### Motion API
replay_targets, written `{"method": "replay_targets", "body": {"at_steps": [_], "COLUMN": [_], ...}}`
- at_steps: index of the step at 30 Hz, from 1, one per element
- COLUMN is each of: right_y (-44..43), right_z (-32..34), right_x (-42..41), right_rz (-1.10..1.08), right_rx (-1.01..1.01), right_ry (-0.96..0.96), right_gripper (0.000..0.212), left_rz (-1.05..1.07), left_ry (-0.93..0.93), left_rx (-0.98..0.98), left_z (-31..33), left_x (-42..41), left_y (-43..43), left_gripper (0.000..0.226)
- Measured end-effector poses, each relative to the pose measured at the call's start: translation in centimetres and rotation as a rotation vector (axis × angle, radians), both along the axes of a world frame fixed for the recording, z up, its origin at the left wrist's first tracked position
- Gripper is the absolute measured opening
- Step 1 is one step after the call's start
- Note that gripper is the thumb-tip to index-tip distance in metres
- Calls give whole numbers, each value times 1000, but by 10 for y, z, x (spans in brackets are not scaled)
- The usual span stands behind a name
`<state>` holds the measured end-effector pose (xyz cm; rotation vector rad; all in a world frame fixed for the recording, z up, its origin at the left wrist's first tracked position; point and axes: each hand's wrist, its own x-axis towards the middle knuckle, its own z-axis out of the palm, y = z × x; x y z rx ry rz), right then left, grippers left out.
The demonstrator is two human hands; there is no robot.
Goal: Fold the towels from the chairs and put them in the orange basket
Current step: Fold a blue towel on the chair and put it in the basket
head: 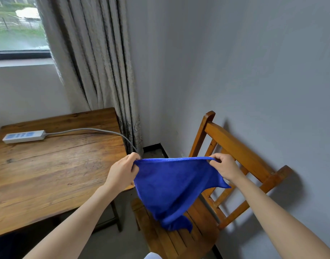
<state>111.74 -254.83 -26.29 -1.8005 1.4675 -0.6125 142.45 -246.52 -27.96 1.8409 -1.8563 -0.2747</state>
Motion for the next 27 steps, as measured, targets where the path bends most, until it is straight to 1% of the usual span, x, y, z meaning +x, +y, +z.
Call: {"method": "replay_targets", "body": {"at_steps": [2,4,6,8,10,12,14,16,19,23,25,27], "right_y": [-5,-11,-18,-29,-45,-63,-82,-99,-113,-115,-113,-110], "right_z": [-1,-2,-4,-4,2,17,37,61,91,121,135,142], "right_x": [-2,-2,0,5,16,31,45,55,60,52,41,26], "right_rz": [97,257,352,336,252,127,-4,-109,-216,-224,-195,-136], "right_rx": [43,119,176,146,23,-134,-279,-376,-485,-588,-615,-637], "right_ry": [81,255,444,576,607,565,461,339,145,-100,-177,-210], "right_gripper": [14,13,12,14,24,22,21,23,20,20,20,20], "left_rz": [-43,-37,6,31,60,130,206,250,286,292,300,316], "left_ry": [94,211,296,322,353,452,564,659,712,687,685,682], "left_rx": [49,97,113,112,65,-32,-134,-216,-342,-484,-537,-568], "left_z": [-3,-7,-9,-6,4,19,38,60,92,133,149,156], "left_x": [7,13,18,22,24,27,32,37,34,17,1,-16], "left_y": [0,-1,-4,-11,-23,-40,-57,-70,-77,-71,-60,-45], "left_gripper": [17,22,22,19,19,19,20,19,22,34,36,36]}}
